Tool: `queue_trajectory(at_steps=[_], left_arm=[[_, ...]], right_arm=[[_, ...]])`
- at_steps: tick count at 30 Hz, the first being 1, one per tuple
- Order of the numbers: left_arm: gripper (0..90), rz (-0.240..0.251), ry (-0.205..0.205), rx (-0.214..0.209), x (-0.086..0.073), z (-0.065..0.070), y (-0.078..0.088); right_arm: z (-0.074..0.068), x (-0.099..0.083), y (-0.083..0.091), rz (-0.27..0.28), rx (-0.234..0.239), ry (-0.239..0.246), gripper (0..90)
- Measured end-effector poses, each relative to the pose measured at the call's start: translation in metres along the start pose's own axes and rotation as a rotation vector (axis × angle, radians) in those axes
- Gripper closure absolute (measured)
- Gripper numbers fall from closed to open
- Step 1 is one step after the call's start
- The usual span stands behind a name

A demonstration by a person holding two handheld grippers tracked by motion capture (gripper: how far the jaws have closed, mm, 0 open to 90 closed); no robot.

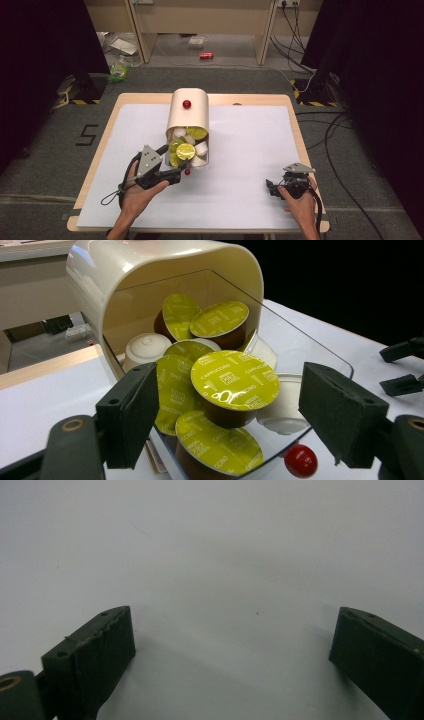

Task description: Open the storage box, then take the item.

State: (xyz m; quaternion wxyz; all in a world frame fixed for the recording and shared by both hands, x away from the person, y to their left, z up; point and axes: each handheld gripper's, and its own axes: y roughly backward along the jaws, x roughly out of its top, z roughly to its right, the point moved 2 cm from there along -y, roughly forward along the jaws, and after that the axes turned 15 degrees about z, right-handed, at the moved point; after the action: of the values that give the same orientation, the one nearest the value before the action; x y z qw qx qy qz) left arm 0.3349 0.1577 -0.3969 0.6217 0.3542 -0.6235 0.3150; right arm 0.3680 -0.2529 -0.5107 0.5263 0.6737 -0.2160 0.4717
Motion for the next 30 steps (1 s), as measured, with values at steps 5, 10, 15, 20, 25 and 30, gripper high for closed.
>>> queue_trajectory(at_steps=[5,10,15,20,25,30], left_arm=[[24.3,-0.004,-0.016,0.009,0.000,0.001,-0.005],[25.2,-0.008,-0.006,0.008,0.001,0.002,-0.009],[26.8,-0.011,-0.010,0.011,0.001,0.001,-0.014],[28.4,-0.021,-0.017,0.024,-0.001,-0.001,-0.018],[29.9,-0.032,-0.024,0.019,-0.003,0.002,-0.023],[30.3,-0.040,-0.032,0.008,-0.003,0.006,-0.025]], right_arm=[[0.000,0.000,0.000,0.000,0.000,0.001,4.3],[0.000,0.000,0.000,0.000,0.000,0.001,4.3],[0.000,0.000,0.000,0.000,-0.001,0.001,4.3],[0.000,0.000,0.000,0.000,-0.001,0.001,4.3],[0.000,0.000,0.000,0.000,0.000,0.001,4.3],[0.000,0.000,0.000,0.000,0.000,0.001,4.3]])
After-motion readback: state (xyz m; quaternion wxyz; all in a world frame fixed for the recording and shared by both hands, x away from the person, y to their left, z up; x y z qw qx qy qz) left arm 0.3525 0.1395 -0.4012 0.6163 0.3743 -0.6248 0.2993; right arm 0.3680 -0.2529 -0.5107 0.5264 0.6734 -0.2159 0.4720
